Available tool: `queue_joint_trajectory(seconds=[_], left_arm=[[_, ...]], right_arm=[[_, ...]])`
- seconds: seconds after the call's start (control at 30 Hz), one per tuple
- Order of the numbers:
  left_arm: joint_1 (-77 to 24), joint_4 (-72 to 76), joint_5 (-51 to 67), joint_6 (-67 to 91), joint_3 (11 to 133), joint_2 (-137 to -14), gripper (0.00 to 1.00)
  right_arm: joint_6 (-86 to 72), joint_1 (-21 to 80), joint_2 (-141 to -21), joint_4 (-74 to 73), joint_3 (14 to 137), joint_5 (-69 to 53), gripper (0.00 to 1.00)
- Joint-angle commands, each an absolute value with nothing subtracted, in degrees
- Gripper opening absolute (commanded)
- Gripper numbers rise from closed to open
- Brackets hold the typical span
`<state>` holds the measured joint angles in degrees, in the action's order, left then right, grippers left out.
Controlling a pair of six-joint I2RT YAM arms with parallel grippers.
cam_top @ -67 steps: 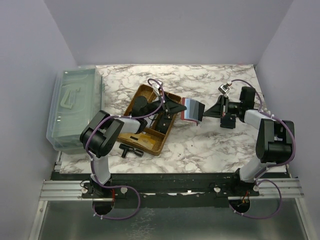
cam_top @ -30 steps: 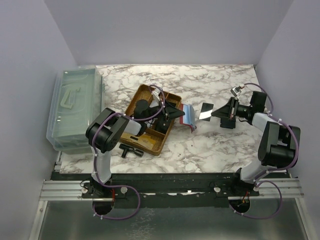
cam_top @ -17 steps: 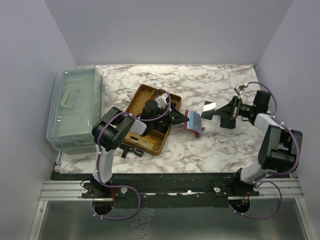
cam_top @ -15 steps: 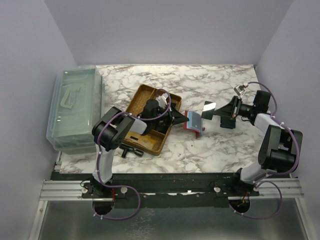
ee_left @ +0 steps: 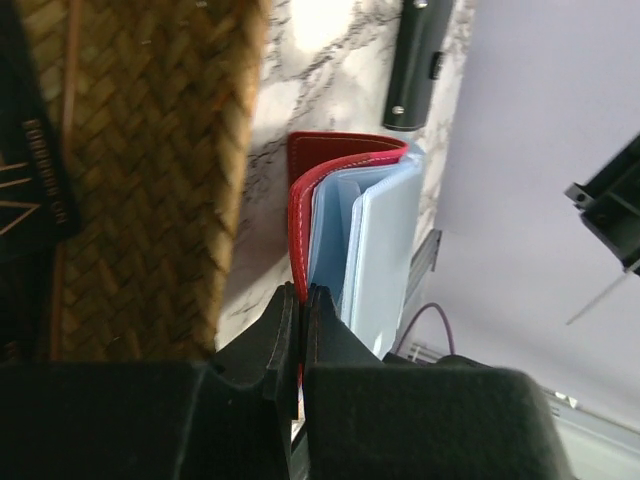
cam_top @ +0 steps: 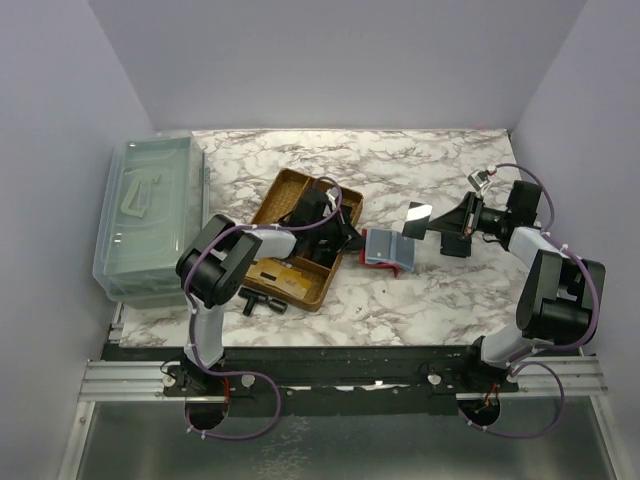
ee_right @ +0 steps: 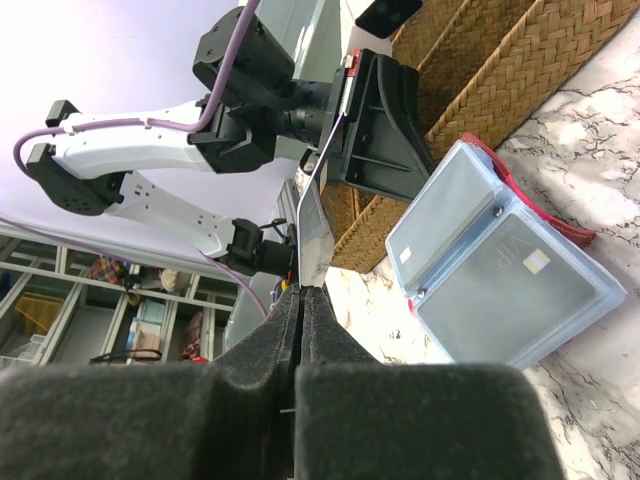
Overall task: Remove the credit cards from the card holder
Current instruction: Place the card holder at the center of the board.
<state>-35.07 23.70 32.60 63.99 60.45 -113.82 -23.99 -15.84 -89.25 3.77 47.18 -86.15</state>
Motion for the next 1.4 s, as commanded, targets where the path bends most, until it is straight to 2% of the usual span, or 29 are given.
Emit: queue_joint_trajectory(seconds=[0.0,0.27,0.83,1.23,1.37], left_arm=[[-35.2,9.3,26.6,57.8,62.2,-111.1,0.0],[-35.5,0.6,25.2,54.1,64.5,-109.1,0.0],[-35.6,-11.2,20.5,52.1,67.0,-103.8,0.31],[-35.6,-15.9,15.8,50.2,67.1,-98.1,0.41],[-35.6,-10.6,19.2,48.8,67.1,-96.0,0.56]], right_arm=[[-24.2,-16.2,-89.8,4.5,48.1,-85.9,0.0],[-24.3,-16.2,-90.8,4.7,48.4,-86.3,0.0],[-24.5,-16.1,-90.4,5.1,47.7,-86.4,0.0],[-25.1,-14.4,-90.4,5.8,47.1,-86.5,0.0],[-26.3,-13.2,-90.4,7.1,46.6,-86.6,0.0]])
